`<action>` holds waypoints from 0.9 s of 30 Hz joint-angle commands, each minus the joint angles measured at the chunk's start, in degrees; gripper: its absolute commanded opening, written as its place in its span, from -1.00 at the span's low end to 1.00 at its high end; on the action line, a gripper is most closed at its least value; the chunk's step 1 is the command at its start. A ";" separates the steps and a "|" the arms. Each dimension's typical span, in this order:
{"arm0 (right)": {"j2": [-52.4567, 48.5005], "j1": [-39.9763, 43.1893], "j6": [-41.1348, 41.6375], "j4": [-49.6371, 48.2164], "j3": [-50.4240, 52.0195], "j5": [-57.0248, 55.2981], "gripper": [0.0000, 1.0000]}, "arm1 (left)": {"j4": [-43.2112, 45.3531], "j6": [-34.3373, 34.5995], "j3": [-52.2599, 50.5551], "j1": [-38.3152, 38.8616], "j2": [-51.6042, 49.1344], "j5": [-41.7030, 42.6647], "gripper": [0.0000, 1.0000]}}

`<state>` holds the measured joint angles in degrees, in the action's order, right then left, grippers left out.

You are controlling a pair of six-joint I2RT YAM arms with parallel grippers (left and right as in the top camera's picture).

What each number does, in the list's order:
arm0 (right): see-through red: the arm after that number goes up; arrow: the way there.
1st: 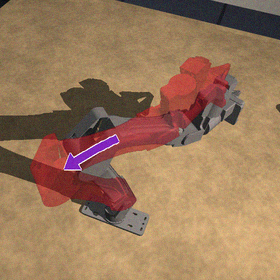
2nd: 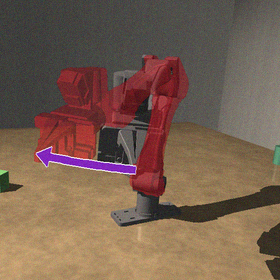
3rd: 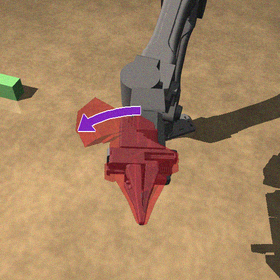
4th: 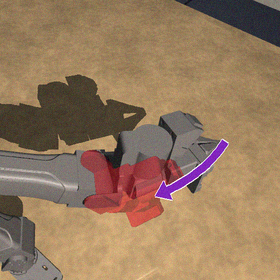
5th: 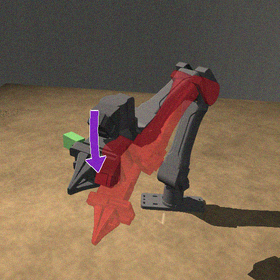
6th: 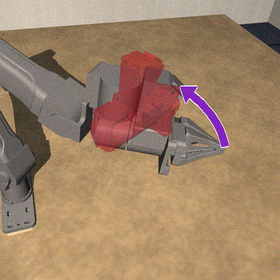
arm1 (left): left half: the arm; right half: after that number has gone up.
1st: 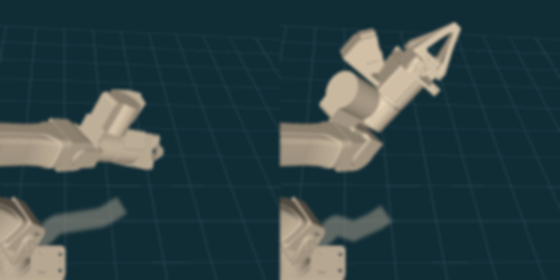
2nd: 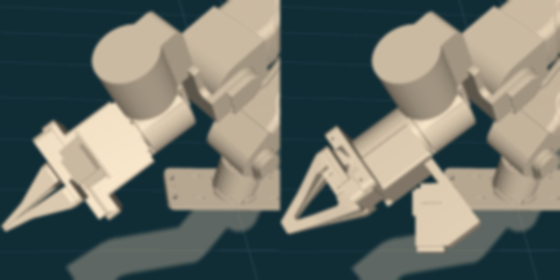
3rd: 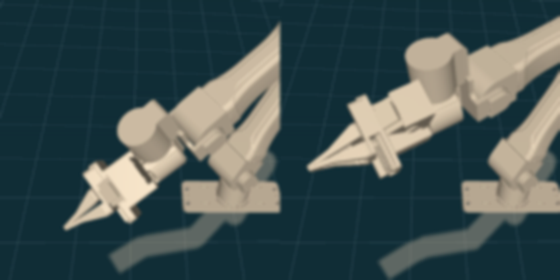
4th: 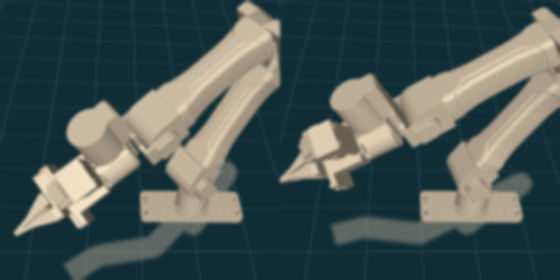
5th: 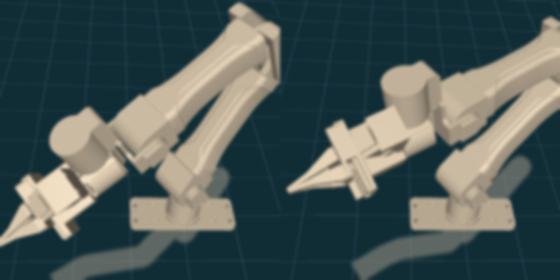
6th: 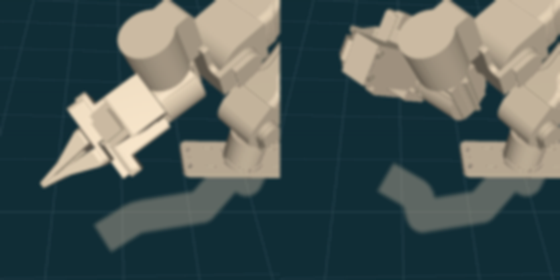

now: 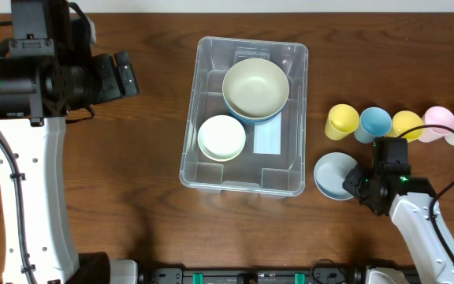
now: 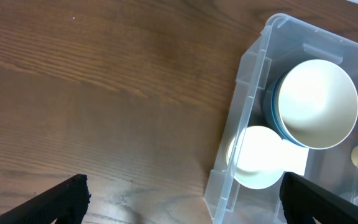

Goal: Pack container
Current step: 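Reach the right gripper to the light-blue bowl and grasp it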

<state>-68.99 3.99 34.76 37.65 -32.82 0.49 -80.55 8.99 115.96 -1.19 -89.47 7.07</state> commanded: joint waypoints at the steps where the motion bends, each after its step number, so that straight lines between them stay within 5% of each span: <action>1: -0.28 0.50 0.44 -0.04 0.35 -0.70 -0.31 | -0.02 -0.17 -0.13 -0.20 0.00 -0.68 0.96; 5: -0.44 0.50 0.39 0.52 0.55 -1.29 0.02 | -0.02 -0.17 -0.13 -0.20 0.00 -0.68 0.96; 10: -0.57 0.50 1.05 -0.90 1.88 -2.64 0.01 | -0.02 -0.17 -0.13 -0.20 0.00 -0.68 0.96; 15: -0.68 0.50 1.68 -1.66 2.05 -2.62 -0.37 | -0.02 -0.17 -0.13 -0.20 0.00 -0.68 0.96; 18: -0.66 0.50 1.66 -1.31 2.08 -2.62 -0.94 | -0.02 -0.17 -0.13 -0.20 0.00 -0.68 0.96; 27: 4.31 0.20 1.60 9.01 -4.24 -1.53 -0.97 | -0.02 -0.17 -0.13 -0.20 0.00 -0.68 0.96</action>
<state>-67.68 3.99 35.99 43.66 -33.26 -0.64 -80.58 8.99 115.96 -1.19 -89.47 7.07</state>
